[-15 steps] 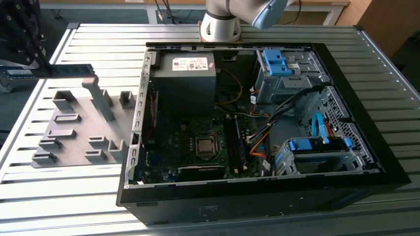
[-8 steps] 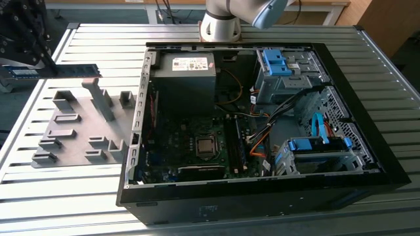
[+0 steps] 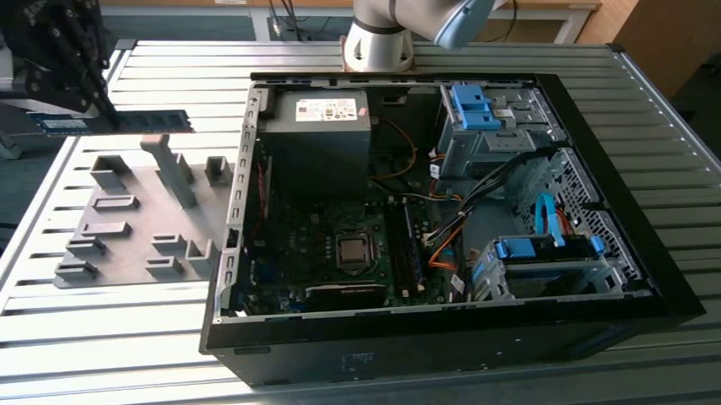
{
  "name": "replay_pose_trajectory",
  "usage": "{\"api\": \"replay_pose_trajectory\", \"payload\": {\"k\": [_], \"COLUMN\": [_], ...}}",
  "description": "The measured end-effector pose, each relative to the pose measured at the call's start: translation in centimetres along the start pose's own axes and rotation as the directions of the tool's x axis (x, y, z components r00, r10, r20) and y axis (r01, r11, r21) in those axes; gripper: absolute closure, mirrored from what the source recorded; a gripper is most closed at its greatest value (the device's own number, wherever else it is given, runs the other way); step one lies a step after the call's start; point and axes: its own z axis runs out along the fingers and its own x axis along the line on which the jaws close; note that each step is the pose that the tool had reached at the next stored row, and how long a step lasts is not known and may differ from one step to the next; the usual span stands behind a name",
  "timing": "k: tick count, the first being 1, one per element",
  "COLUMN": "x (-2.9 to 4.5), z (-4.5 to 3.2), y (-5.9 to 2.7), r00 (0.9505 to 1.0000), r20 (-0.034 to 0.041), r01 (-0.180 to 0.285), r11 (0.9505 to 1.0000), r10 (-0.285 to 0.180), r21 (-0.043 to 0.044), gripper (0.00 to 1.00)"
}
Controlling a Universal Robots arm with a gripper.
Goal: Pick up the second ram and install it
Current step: 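Pick up the second ram and move it above second insertion slot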
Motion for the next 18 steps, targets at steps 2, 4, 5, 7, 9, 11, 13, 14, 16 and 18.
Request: {"api": "replay_pose_trajectory", "payload": {"k": [2, 4, 5, 7, 9, 11, 13, 14, 16, 18], "x": [-0.01, -0.02, -0.02, -0.03, -0.03, -0.03, -0.04, -0.04, -0.05, -0.05], "z": [0.01, 0.02, 0.04, 0.05, 0.06, 0.06, 0.06, 0.06, 0.06, 0.06], "y": [-0.59, -1.13, -1.4, -1.9, -2.24, -2.54, -2.87, -3.05, -3.47, -3.87], "r00": [1.0, 1.0, 1.0, 1.0, 1.0, 1.0, 1.0, 1.0, 1.0, 1.0], "r20": [-0.0001, 0.0, 0.0, 0.0, 0.0, -0.0001, 0.0, -0.0001, 0.0, 0.0], "r01": [0.0, 0.0, 0.0, 0.0, 0.0, 0.0, 0.0, 0.0, 0.0, 0.0], "r11": [1.0, 1.0, 1.0, 1.0, 1.0, 1.0, 1.0, 1.0, 1.0, 1.0], "r10": [0.0, 0.0, 0.0, 0.0, 0.0, 0.0, 0.0, 0.0, 0.0, 0.0], "r21": [-0.0001, -0.0001, 0.0001, -0.0001, 0.0, -0.0001, -0.0001, -0.0001, 0.0, 0.0], "gripper": [0.86, 0.86, 0.86, 0.86, 0.86, 0.86, 0.86, 0.86, 0.86, 0.86]}}
